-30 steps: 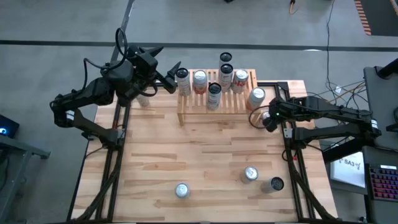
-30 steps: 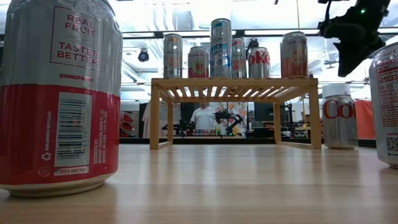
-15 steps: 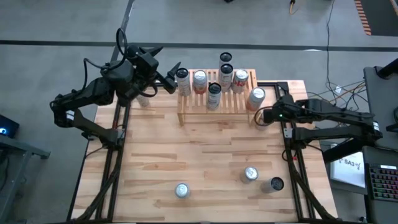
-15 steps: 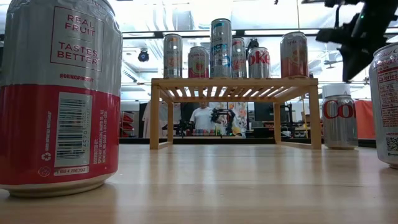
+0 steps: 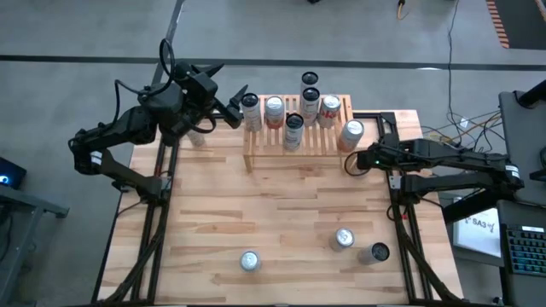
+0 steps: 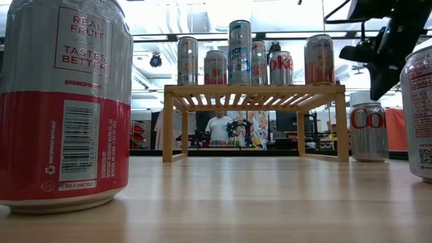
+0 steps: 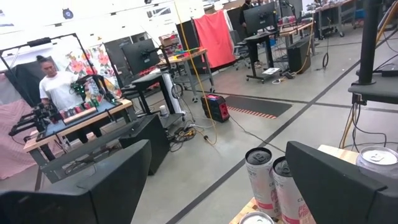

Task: Place canned beverage on shelf
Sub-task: Put the top silver soda can on the shelf aligned with the other silver soda can

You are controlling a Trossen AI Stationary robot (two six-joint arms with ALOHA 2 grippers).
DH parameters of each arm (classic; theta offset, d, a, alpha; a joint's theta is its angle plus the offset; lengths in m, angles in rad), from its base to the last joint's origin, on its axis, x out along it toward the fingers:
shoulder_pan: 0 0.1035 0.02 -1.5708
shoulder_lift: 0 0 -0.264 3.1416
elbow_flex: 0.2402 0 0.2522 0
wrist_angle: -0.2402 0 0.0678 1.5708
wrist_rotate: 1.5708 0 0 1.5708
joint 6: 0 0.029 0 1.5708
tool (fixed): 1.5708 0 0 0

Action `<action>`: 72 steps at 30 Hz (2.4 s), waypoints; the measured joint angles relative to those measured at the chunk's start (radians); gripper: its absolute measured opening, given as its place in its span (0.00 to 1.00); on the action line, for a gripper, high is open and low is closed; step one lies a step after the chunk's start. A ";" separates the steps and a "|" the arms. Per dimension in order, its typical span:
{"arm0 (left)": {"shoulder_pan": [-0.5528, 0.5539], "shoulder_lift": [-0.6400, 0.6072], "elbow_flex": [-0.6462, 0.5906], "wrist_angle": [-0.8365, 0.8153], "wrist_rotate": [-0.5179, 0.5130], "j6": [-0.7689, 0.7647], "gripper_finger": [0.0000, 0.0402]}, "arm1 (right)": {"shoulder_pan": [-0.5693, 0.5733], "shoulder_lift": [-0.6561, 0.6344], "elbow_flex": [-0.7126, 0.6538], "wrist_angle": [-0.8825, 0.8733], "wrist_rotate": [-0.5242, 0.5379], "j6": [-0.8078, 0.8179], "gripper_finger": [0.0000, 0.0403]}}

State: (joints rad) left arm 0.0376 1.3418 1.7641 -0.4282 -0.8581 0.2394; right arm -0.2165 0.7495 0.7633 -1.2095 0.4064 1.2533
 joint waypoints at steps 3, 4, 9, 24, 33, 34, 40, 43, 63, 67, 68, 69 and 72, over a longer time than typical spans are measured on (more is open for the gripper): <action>0.000 0.000 0.000 0.000 0.000 0.000 0.89 | 0.000 -0.001 -0.020 0.038 0.006 -0.019 0.02; 0.000 0.000 0.000 0.000 0.000 0.000 0.89 | 0.000 -0.001 -0.026 0.049 0.006 -0.022 0.02; 0.000 0.000 0.000 0.000 0.000 0.000 0.89 | 0.000 0.004 -0.048 0.056 0.005 -0.044 0.02; 0.000 0.000 0.000 0.001 0.000 -0.001 0.89 | 0.001 0.003 -0.057 0.080 -0.260 -0.107 0.02; 0.000 0.000 0.000 0.000 0.000 -0.001 0.89 | 0.002 0.002 -0.021 0.057 -0.364 -0.115 0.02; 0.000 0.000 0.000 0.001 0.000 -0.001 0.89 | 0.002 0.003 -0.005 0.056 -0.358 -0.119 0.02; 0.000 0.000 0.000 0.001 0.000 -0.001 0.89 | 0.002 0.045 0.067 0.008 -0.307 -0.167 0.02; 0.000 0.000 0.000 0.001 0.000 -0.001 0.89 | 0.002 0.085 0.085 -0.011 -0.310 -0.205 0.02; 0.000 0.000 0.000 0.001 0.000 0.011 0.89 | 0.002 0.174 0.179 -0.050 -0.327 -0.400 0.05; 0.000 0.000 0.000 0.001 0.001 0.011 0.89 | 0.002 0.175 0.179 -0.050 -0.358 -0.383 0.16; 0.000 0.000 0.000 0.001 0.000 0.011 0.89 | 0.002 0.175 0.179 -0.051 -0.362 -0.377 0.19; 0.000 0.000 0.000 0.001 0.001 0.011 0.89 | 0.002 0.175 0.179 -0.053 -0.362 -0.374 0.24; 0.000 0.000 0.000 0.001 0.001 0.011 0.89 | 0.002 0.175 0.185 -0.068 -0.362 -0.375 0.37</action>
State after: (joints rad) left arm 0.0376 1.3415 1.7645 -0.4274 -0.8574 0.2504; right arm -0.2142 0.9247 0.9487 -1.2772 0.0448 0.8787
